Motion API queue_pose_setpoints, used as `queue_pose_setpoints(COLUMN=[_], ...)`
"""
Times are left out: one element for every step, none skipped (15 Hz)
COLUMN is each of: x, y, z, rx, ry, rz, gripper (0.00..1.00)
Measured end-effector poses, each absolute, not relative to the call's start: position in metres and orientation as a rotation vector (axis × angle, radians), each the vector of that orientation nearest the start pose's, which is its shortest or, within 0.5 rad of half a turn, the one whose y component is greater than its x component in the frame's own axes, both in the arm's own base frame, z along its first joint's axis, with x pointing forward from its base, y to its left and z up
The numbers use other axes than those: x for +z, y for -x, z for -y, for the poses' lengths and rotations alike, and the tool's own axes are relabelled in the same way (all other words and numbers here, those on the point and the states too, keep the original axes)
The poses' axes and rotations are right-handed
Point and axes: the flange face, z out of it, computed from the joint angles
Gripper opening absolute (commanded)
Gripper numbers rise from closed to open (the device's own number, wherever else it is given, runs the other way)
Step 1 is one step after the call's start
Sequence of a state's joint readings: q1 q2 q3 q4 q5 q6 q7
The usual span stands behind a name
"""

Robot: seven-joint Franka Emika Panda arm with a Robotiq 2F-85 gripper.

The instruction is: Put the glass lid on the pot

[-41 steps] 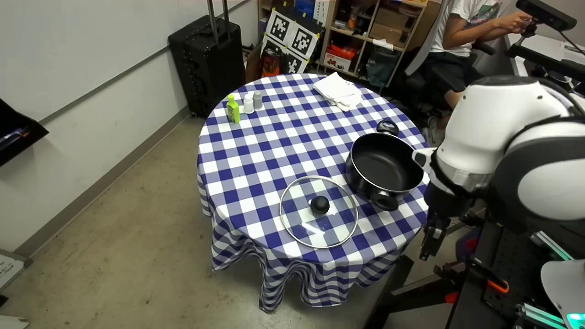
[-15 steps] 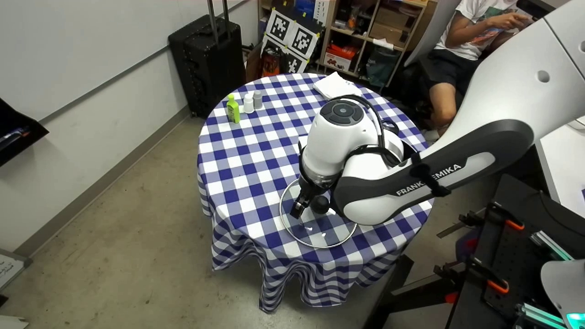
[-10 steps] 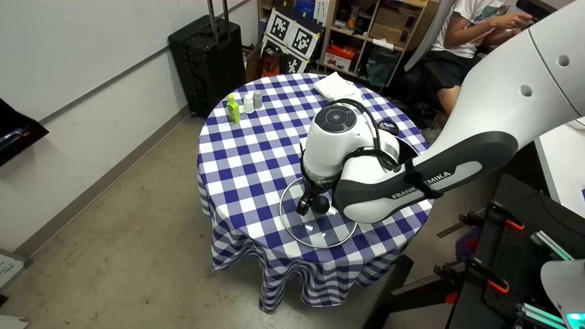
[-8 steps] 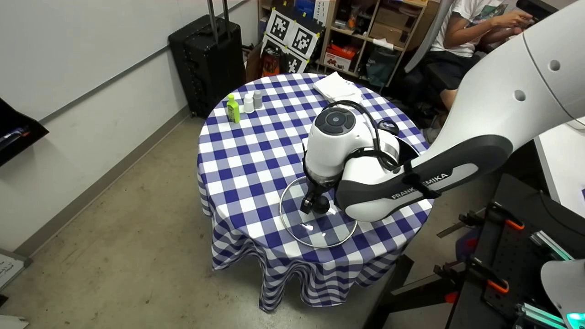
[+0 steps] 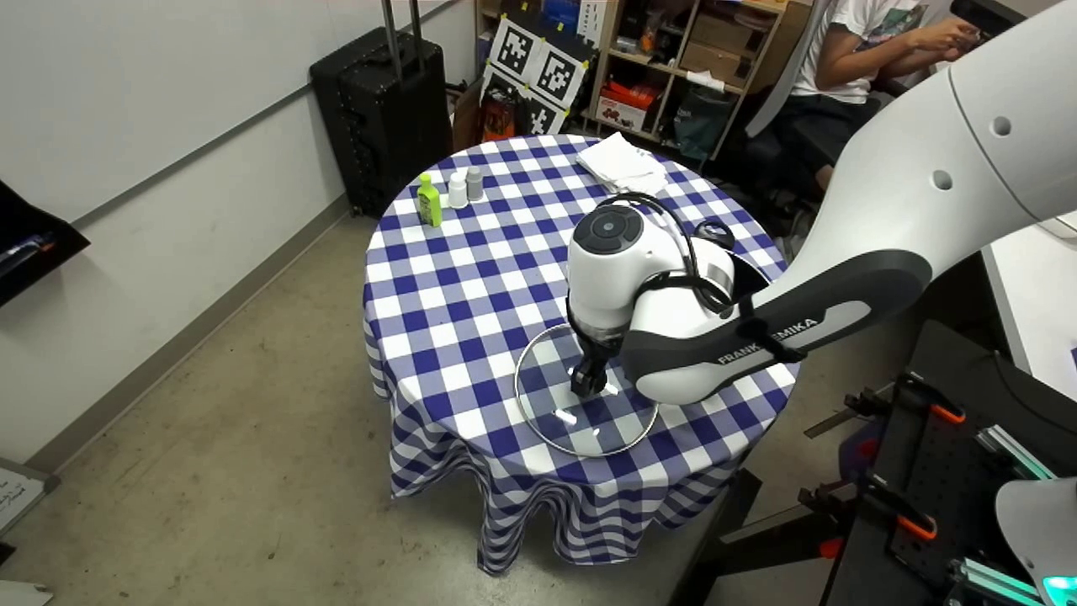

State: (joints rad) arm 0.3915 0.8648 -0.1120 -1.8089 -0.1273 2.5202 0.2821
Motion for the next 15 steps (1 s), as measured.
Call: queue_pose_setpoints(x=[0.0522,0.0514,0.0509,0.0508,0.051,0.0511,0.0512,0.0514,0.0518,0.0521,0.0526,0.0531,0.0538,0.0545,0.0553], y=[-0.5864,-0.5848,-0.5839,-0.5837,-0.5839,-0.584,-0.584,-0.5841,-0.5844,-0.5849,-0.5859,-0.587,-0.5884,-0.5898,-0.5912], z=[-0.1705,-0.1706,-0.1708,-0.1712,-0.1724,-0.1737,-0.1751,-0.1761,-0.1766,-0.1764,-0.1758,-0.1749,-0.1741,-0.1735,-0.1732], rx=[0.216,0.251,0.276,0.29,0.295,0.299,0.304,0.308,0.311,0.313,0.308,0.302,0.293,0.283,0.274], ry=[3.319,3.316,3.31,3.301,3.286,3.27,3.252,3.236,3.222,3.212,3.207,3.204,3.203,3.202,3.201], rz=[0.225,0.218,0.21,0.202,0.193,0.18,0.164,0.148,0.13,0.115,0.108,0.103,0.099,0.096,0.094], gripper=[1.0,1.0,1.0,1.0,1.0,1.0,1.0,1.0,1.0,1.0,1.0,1.0,1.0,1.0,1.0])
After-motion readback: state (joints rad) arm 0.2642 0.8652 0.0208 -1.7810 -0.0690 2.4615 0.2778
